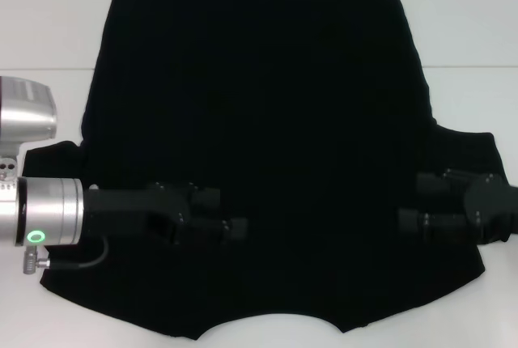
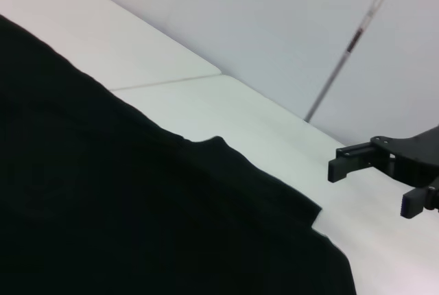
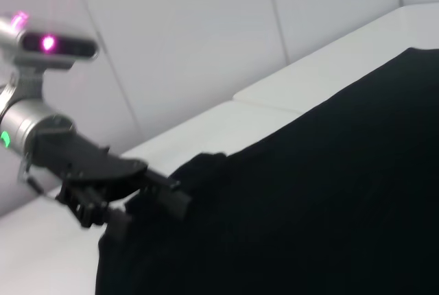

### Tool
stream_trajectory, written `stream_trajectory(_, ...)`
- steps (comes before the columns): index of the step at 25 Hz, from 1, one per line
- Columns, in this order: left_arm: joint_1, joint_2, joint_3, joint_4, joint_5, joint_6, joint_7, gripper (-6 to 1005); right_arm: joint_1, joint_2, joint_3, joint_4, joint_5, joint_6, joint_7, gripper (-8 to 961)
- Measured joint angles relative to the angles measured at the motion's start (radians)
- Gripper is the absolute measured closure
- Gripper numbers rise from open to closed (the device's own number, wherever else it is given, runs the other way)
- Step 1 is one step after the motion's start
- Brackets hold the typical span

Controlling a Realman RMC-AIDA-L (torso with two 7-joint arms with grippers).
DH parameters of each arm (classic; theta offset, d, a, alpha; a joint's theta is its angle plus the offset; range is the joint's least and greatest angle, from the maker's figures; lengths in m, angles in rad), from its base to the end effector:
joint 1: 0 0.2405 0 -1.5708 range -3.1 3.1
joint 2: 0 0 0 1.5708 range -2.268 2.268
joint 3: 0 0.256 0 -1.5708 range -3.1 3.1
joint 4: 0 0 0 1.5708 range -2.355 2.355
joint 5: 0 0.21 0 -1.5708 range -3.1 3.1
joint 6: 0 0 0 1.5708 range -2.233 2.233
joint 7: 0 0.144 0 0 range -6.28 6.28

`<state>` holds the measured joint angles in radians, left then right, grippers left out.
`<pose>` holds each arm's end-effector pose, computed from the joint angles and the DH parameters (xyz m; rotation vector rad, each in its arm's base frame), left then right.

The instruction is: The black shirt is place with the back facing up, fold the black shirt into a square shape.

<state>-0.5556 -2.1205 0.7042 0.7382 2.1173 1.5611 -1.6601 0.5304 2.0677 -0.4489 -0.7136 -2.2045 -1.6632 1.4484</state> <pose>-0.2501 0.3319 -0.0127 -2.7684 -0.9234 -0.6116 0.2855 0.3206 0.0281 -2.6762 0.7650 0.6546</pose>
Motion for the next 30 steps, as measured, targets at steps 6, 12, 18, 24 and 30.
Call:
stream_trajectory(6,0.004,0.035,-0.144,0.02,0.001,0.012,-0.244,184,0.044,-0.04,0.01,-0.009,0.071,0.063,0.297,25)
stream_trajectory(12,0.02,0.084,-0.331,0.042,0.106,0.054,-0.524,213,0.127,-0.123,-0.017,0.016,0.06,0.178,0.671,25)
stream_trajectory(18,0.041,0.092,-0.433,0.066,0.232,0.055,-0.59,241,0.18,-0.183,-0.089,0.026,0.035,0.238,0.812,25)
stream_trajectory(24,0.059,0.09,-0.451,0.07,0.271,-0.031,-0.594,303,0.204,-0.193,-0.097,0.017,0.014,0.254,0.841,25)
stream_trajectory(30,0.061,0.088,-0.452,0.077,0.356,-0.124,-0.577,432,0.206,-0.194,-0.094,0.017,0.014,0.256,0.844,25)
